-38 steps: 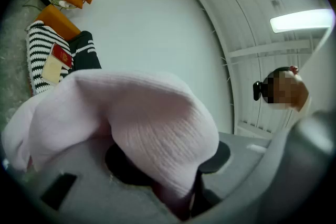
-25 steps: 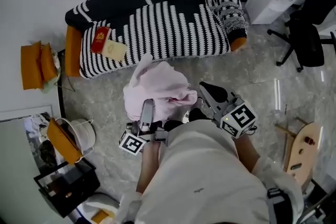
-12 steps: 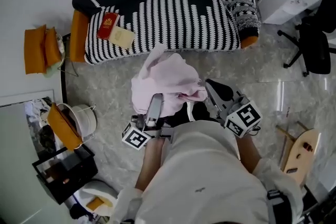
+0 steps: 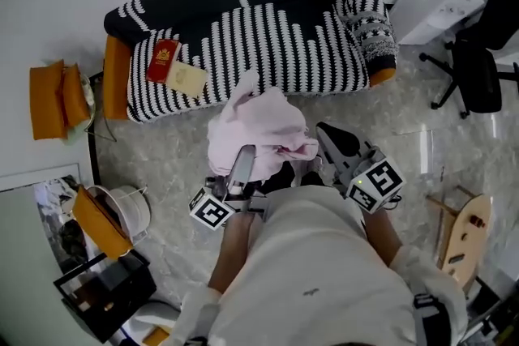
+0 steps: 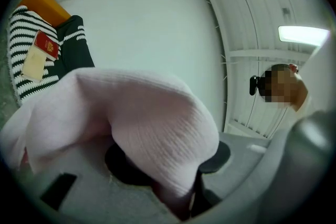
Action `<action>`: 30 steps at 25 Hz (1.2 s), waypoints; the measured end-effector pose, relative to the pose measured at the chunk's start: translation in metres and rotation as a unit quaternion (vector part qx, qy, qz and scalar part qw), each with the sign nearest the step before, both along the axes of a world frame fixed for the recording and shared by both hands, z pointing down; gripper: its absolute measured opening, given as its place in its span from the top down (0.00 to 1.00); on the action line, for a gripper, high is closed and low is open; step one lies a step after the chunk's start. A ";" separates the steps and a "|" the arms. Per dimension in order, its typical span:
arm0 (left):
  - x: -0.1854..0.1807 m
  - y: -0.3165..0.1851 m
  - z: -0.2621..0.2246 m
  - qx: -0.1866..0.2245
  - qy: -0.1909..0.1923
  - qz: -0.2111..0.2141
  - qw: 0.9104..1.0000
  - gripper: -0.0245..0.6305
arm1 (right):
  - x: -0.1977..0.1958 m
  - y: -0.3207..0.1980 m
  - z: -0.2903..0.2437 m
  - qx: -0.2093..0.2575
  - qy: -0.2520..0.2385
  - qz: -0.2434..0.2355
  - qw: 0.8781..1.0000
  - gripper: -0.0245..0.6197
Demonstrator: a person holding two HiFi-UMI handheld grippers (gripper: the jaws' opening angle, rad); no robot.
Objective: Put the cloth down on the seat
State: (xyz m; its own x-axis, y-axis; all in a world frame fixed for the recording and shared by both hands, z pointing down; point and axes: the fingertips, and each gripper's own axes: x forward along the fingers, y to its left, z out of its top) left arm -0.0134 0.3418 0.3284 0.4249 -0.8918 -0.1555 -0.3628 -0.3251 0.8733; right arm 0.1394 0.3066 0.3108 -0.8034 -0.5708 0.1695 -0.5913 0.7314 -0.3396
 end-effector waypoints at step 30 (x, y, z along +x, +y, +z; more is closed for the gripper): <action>-0.112 -0.089 0.023 -0.015 0.020 0.099 0.995 0.66 | -0.135 -0.062 0.012 -0.026 0.026 0.041 0.998 0.95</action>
State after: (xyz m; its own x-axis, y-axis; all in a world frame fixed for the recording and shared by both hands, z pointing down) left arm -0.1253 0.2531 0.3514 0.5860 -0.7963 -0.1498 -0.2599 -0.3598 0.8961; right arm 0.0046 0.2444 0.3232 -0.7437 -0.6239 0.2399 -0.6662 0.6621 -0.3433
